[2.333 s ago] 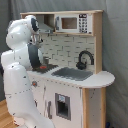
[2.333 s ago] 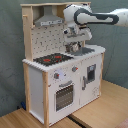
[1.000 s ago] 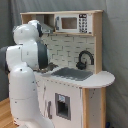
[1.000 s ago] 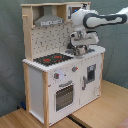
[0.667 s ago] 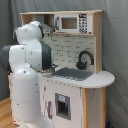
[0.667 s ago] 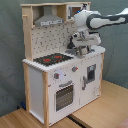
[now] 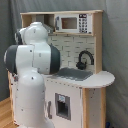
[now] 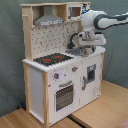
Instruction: Play with the kitchen
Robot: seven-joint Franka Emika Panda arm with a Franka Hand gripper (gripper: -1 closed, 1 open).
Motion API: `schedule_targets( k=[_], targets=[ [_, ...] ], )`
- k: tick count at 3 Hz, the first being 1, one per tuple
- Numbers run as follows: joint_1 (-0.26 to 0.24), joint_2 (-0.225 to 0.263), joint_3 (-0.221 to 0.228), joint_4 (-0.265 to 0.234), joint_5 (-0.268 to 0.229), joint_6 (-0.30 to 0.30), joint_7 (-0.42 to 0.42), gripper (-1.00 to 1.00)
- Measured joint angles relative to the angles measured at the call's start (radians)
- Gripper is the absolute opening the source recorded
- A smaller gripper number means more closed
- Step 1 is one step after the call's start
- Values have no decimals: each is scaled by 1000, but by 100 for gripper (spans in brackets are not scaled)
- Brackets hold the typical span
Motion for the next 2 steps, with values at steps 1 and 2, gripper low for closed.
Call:
schedule_targets(
  k=[1, 2],
  targets=[
    [0, 76, 13, -50, -48, 1, 48, -100],
    [0, 151, 23, -89, -100, 1, 96, -100]
  ],
)
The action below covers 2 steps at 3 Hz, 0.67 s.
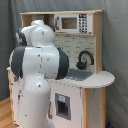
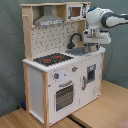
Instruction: Play with the kitchen
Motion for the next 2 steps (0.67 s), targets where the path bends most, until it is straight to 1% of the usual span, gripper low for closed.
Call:
schedule_targets(
  k=[1, 2],
  targets=[
    [-1, 10, -22, -10, -55, 75, 43, -100],
    [-1, -40, -62, -6, -58, 154, 43, -100]
  ],
)
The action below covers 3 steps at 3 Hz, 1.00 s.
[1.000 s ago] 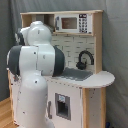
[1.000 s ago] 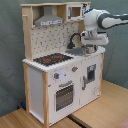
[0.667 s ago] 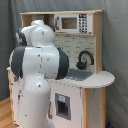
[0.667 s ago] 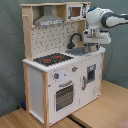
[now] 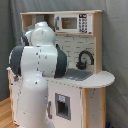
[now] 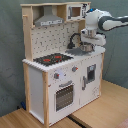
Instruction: Play with the kitchen
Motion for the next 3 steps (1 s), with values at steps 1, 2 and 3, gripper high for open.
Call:
schedule_targets(
  k=[1, 2, 3],
  targets=[
    [-1, -40, -66, 6, -2, 64, 0, -100],
    [-1, -64, -165, 6, -2, 83, -8, -100],
    [-1, -122, -205, 17, 4, 142, -49, -100]
  ],
)
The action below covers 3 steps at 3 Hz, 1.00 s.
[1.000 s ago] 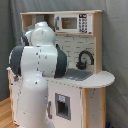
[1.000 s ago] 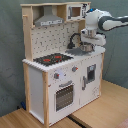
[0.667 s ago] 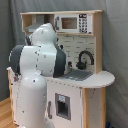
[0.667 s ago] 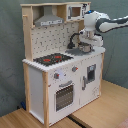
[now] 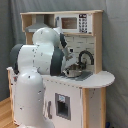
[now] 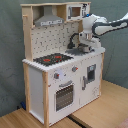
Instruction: Play with the kitchen
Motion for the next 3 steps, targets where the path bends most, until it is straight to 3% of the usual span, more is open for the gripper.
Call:
schedule_targets(
  k=[2, 3],
  targets=[
    [0, -140, -34, 30, 70, 91, -84, -100],
    [0, -211, -43, 59, 124, 104, -129, -100]
  ],
)
